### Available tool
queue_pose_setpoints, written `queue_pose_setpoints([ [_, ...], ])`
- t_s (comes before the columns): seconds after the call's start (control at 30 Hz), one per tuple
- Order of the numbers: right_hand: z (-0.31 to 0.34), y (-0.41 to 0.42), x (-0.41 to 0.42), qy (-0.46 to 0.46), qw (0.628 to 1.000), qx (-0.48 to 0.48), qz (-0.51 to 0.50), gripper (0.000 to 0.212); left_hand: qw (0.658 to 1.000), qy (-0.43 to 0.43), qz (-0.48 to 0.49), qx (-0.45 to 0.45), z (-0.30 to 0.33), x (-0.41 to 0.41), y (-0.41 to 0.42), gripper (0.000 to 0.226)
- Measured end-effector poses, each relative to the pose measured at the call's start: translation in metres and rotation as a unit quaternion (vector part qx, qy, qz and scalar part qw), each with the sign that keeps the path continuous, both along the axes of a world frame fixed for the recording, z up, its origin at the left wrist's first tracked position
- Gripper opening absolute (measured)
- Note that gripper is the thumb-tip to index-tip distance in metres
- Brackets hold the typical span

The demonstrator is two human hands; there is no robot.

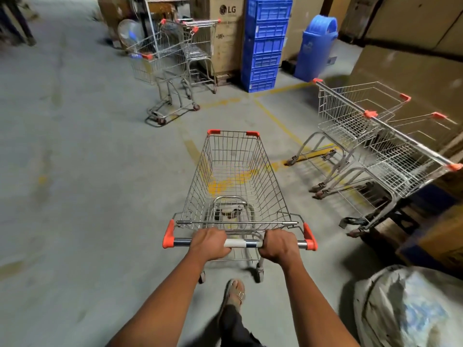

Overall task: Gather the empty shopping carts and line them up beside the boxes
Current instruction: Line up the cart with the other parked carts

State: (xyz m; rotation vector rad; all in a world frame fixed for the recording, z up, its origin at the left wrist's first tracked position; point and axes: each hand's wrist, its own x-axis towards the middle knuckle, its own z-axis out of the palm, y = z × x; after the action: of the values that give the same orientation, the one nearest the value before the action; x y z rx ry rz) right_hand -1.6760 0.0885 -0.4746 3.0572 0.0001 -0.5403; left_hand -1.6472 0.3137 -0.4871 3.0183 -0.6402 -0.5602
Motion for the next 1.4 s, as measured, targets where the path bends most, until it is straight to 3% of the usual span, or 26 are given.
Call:
queue_pose_setpoints([
  [0.5, 0.003, 0.010, 0.287, 0.032, 0.999, 0.016, 0.031, 0.020, 0.999, 0.017, 0.029, -0.023, -0.003, 0.272, 0.012, 0.038],
  [0.73, -0.008, 0.037, 0.398, 0.011, 0.999, 0.029, -0.010, 0.026, 1.000, 0.014, -0.009, 0.002, -0.015, 0.407, 0.038, 0.037],
  [1.07, -0.014, 0.094, 0.552, -0.013, 0.990, 0.022, -0.138, 0.014, 0.992, -0.001, -0.120, 0.041, -0.020, 0.617, 0.075, 0.040],
  [1.27, -0.013, 0.113, 0.642, -0.032, 0.982, 0.002, -0.187, 0.023, 0.984, -0.008, -0.172, 0.047, -0.014, 0.731, 0.076, 0.038],
  [1.4, -0.009, 0.113, 0.708, -0.031, 0.975, 0.015, -0.219, 0.017, 0.980, -0.003, -0.192, 0.044, -0.010, 0.807, 0.067, 0.031],
])
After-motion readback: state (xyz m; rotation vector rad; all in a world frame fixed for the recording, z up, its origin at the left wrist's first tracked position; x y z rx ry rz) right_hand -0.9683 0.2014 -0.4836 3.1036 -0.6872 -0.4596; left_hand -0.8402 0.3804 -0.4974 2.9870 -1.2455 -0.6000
